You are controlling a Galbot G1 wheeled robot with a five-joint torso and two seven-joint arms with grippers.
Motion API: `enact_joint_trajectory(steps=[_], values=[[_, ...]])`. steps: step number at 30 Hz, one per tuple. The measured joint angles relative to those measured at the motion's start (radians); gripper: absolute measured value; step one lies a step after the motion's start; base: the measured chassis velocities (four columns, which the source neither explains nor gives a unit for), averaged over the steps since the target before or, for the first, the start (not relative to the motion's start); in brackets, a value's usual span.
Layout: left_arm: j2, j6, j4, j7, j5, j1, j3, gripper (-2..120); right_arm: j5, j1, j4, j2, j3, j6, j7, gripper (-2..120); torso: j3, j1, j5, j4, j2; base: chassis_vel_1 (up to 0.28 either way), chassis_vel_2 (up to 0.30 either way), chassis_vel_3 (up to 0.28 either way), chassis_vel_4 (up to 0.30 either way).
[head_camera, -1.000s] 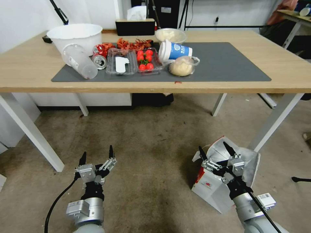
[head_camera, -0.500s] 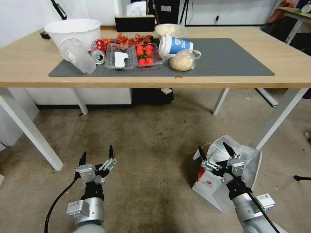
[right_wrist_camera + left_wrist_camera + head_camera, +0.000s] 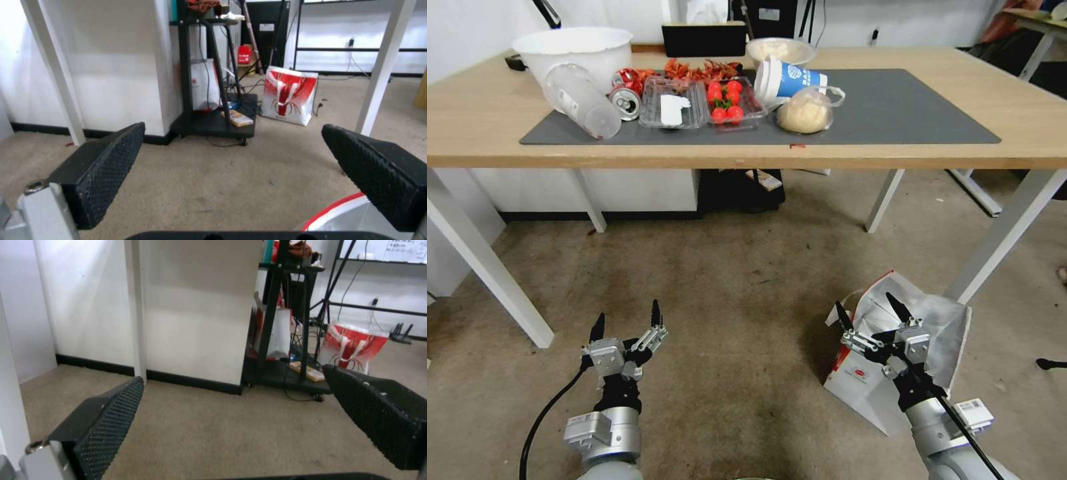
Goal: Pick up the food delivery bag from the floor and place it on the table.
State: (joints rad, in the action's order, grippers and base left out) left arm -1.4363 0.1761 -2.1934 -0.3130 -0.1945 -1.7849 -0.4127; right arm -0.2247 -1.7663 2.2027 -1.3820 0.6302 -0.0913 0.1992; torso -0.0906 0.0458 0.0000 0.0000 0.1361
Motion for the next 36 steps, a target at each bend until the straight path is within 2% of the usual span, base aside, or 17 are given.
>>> enact_joint_trajectory(steps=[3, 13, 20, 26, 36], values=[[0.0, 0.0, 0.001, 0.0, 0.0, 0.001, 0.0, 100, 0.0, 0.0, 0.0, 0.0, 0.001, 0.0, 0.0, 100, 0.006, -0.002, 0.0, 0.0, -0.008, 0.0, 0.0, 0.0, 0.0], [0.001, -0.001, 0.004, 0.001, -0.002, 0.004, -0.001, 100, -0.004, 0.005, -0.008, 0.001, 0.003, -0.001, 0.002, 100, 0.063, -0.009, 0.0, 0.0, -0.072, 0.0, 0.0, 0.0, 0.0], [0.0, -0.002, 0.002, 0.001, -0.002, 0.003, -0.001, 100, -0.006, 0.004, -0.008, 0.003, 0.004, -0.001, 0.002, 100, 0.086, -0.009, 0.0, 0.0, -0.095, 0.0, 0.0, 0.0, 0.0], [0.0, -0.009, -0.003, 0.005, -0.006, 0.001, -0.002, 100, -0.006, 0.005, -0.008, 0.004, 0.003, -0.001, 0.002, 100, 0.091, -0.012, 0.0, -0.0001, -0.112, 0.0, 0.0, 0.0, 0.0], [0.001, -0.007, -0.003, 0.004, -0.007, 0.0, -0.002, 100, -0.005, 0.002, -0.007, 0.003, 0.001, -0.002, 0.002, 100, 0.091, -0.013, 0.0, 0.0, -0.112, 0.0, 0.0, 0.0, 0.0]])
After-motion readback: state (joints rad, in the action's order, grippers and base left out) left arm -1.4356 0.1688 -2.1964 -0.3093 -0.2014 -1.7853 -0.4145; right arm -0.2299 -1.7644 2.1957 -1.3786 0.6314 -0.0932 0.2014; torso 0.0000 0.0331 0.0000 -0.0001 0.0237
